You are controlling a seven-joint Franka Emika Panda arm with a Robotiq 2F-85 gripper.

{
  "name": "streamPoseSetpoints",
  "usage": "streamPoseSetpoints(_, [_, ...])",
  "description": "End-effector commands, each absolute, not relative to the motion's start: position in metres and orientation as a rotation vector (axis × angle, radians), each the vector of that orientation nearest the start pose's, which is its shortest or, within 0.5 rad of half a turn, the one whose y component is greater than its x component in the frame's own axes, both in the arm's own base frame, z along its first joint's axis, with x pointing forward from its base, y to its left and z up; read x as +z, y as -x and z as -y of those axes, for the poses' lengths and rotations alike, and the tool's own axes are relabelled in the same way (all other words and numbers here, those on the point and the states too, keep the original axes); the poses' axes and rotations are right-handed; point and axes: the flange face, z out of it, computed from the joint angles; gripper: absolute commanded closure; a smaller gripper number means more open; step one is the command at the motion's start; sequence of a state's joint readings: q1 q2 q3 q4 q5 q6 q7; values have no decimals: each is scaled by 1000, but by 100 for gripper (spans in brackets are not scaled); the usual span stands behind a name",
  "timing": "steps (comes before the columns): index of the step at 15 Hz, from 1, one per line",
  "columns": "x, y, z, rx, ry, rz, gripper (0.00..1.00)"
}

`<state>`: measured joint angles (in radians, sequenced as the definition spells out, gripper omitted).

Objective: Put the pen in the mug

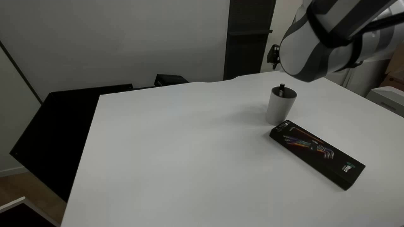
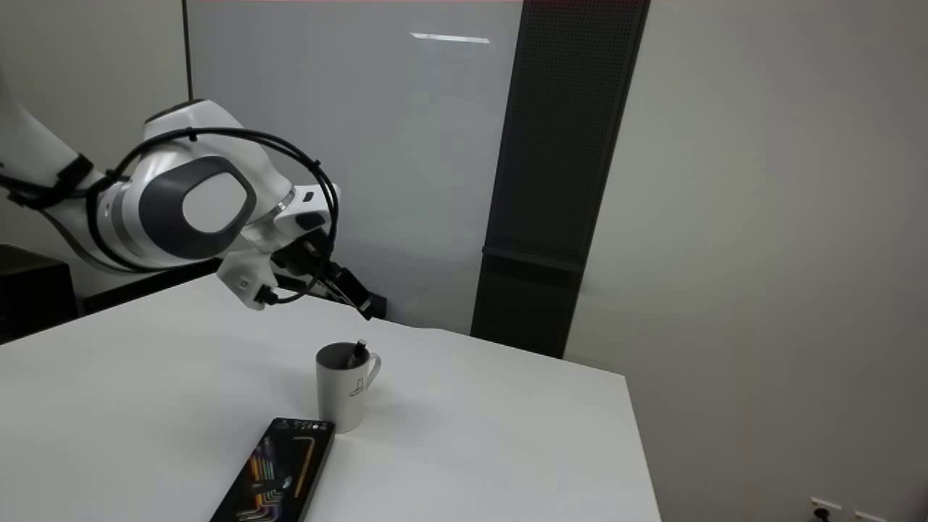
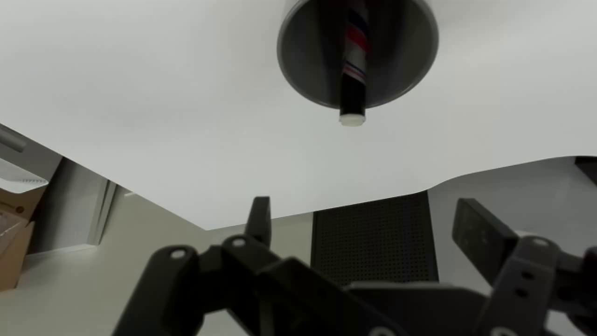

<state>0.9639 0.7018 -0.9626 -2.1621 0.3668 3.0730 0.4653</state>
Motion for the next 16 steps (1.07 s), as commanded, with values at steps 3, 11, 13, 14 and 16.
streamPoseSetpoints(3, [335,-577,-15,-774,3104,-537,0])
streamPoseSetpoints(11, [372,-544,-30,-298,3117,-83,0])
streamPoseSetpoints(13, [369,-553,-31,-356,3141,-144,0])
streamPoseSetpoints(14, [371,-551,-31,-336,3134,-123,0])
streamPoseSetpoints(16, [372,-549,-31,-325,3126,-108,0])
